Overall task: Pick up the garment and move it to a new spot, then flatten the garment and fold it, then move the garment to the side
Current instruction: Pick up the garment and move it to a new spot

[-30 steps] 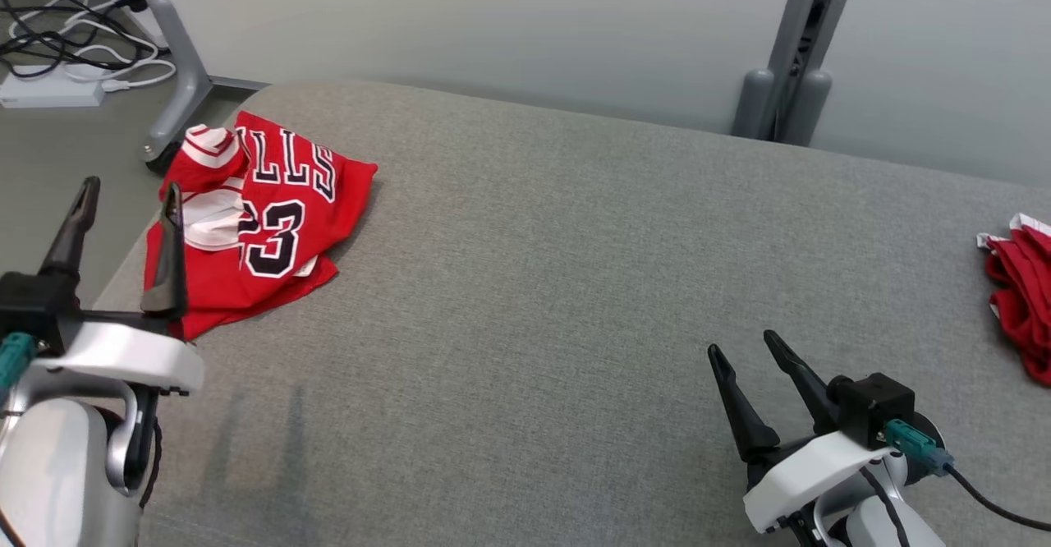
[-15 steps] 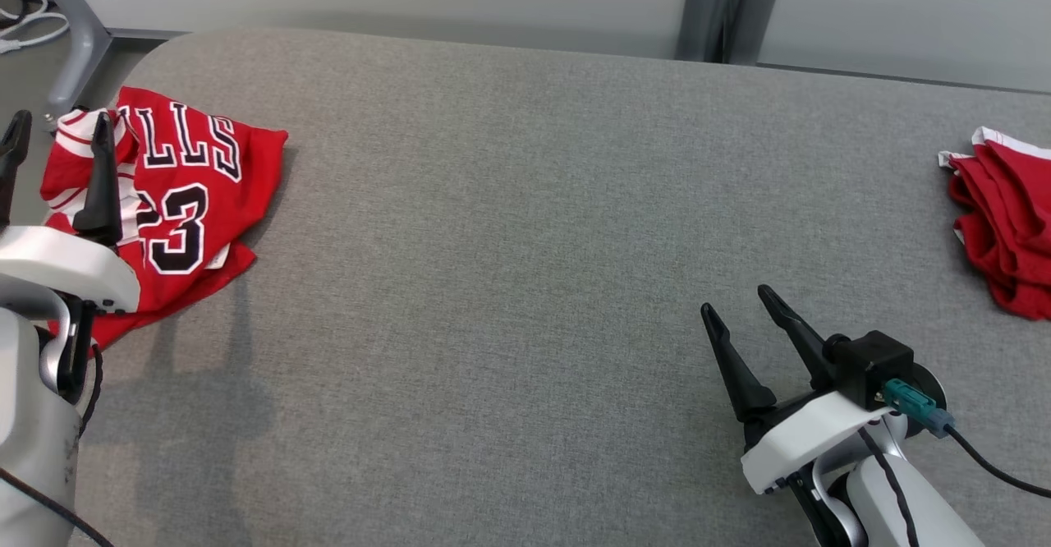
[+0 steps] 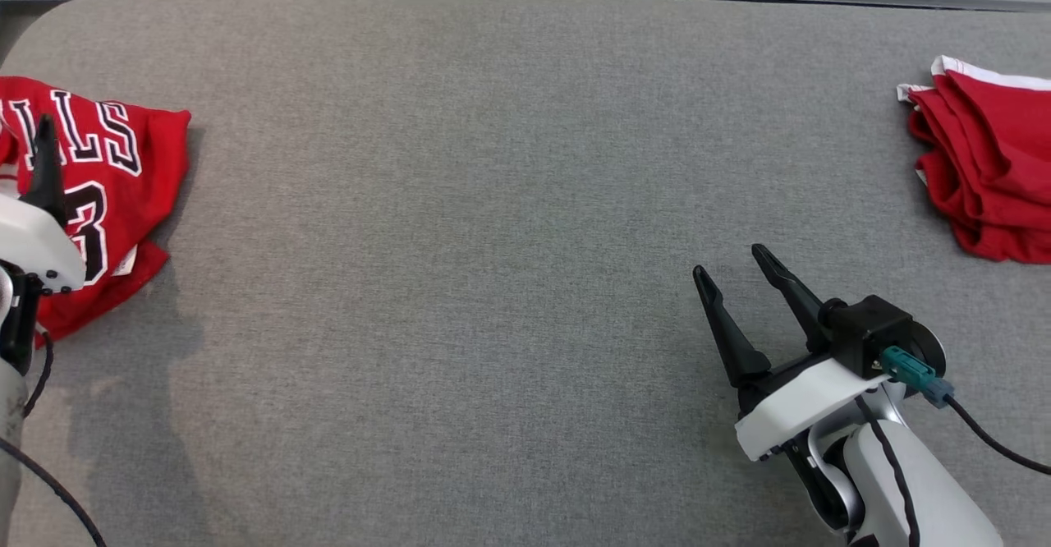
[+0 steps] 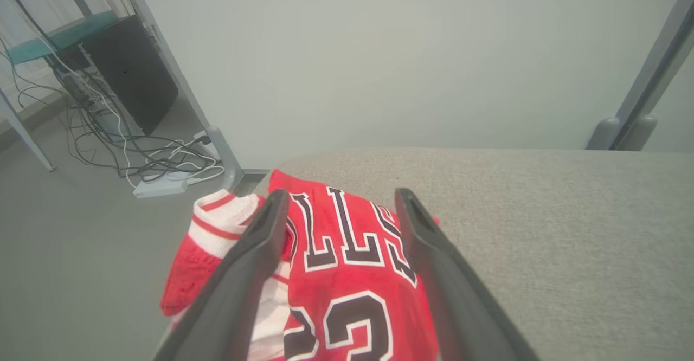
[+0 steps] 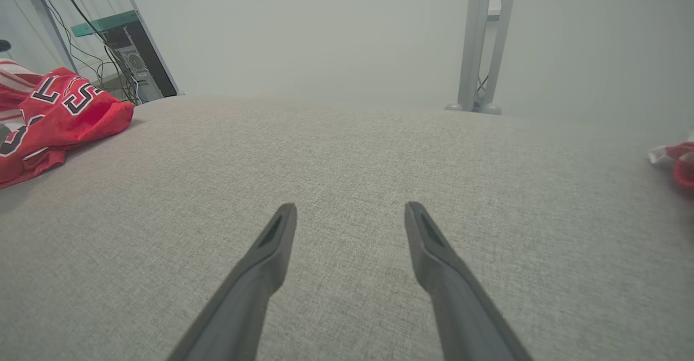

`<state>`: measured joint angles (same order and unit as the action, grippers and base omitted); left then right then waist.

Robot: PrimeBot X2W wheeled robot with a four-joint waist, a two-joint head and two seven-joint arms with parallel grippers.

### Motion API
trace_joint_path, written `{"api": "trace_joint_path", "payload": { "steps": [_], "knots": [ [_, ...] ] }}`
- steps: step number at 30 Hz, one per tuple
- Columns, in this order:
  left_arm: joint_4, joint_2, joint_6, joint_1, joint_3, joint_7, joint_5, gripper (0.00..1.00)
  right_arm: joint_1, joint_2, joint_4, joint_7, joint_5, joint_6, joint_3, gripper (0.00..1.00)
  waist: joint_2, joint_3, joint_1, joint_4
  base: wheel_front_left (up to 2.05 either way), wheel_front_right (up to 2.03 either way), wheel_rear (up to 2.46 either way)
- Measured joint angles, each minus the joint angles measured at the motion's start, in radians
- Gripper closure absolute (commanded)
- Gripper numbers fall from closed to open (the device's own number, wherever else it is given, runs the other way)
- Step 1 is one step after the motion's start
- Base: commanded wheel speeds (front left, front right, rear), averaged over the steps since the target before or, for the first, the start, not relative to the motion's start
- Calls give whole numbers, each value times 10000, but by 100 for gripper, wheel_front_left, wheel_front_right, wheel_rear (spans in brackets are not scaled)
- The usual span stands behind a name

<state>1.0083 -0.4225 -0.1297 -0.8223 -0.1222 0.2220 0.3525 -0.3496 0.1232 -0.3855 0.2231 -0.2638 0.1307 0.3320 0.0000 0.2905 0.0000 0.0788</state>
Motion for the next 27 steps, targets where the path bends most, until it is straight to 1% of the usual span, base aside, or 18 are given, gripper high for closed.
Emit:
{"api": "trace_joint_path", "payload": {
  "steps": [3, 4, 6, 16, 19, 22, 25, 26, 27],
  "knots": [
    [575, -144, 0, -112, -278, -215, 272, 0, -68, 15, 171, -8, 35, 0, 12, 0, 0, 141, 0, -197, 0, 0, 0],
    [575, -144, 0, -112, -278, -215, 272, 0, -68, 15, 171, -8, 35, 0, 12, 0, 0, 141, 0, -197, 0, 0, 0],
    [978, -286, 0, -162, -527, -493, 322, 0, -97, -2, 359, -12, 125, 0, 52, 0, 0, 220, 0, -324, 0, 0, 0],
    [2031, -892, 0, -322, -802, -869, 932, 0, -85, -17, 1534, -267, 270, 0, 242, 0, 0, 613, 0, -843, 0, 0, 0],
    [2180, -988, 0, -369, -930, -976, 1028, 0, -23, 48, 1774, -389, 322, 0, 232, 0, 0, 718, 0, -939, 0, 0, 0],
    [2247, -959, 0, -391, -915, -909, 1346, 0, 90, 98, 1931, -485, 334, 0, 213, 0, 0, 790, 0, -988, 0, 0, 0],
    [2364, -909, 0, -389, -1022, -1053, 1440, 1, 115, 134, 2090, -593, 359, 0, 192, 0, 0, 843, 0, -1011, 0, 0, 0],
    [2387, -890, 0, -388, -1097, -1106, 1429, 28, 116, 138, 2134, -606, 362, 0, 188, 0, 0, 859, 0, -1014, 0, 0, 0],
    [2405, -859, 0, -388, -1124, -1112, 1440, 62, 120, 146, 2173, -644, 376, 0, 174, 0, 0, 873, 0, -1007, 0, 0, 0]
  ]
}}
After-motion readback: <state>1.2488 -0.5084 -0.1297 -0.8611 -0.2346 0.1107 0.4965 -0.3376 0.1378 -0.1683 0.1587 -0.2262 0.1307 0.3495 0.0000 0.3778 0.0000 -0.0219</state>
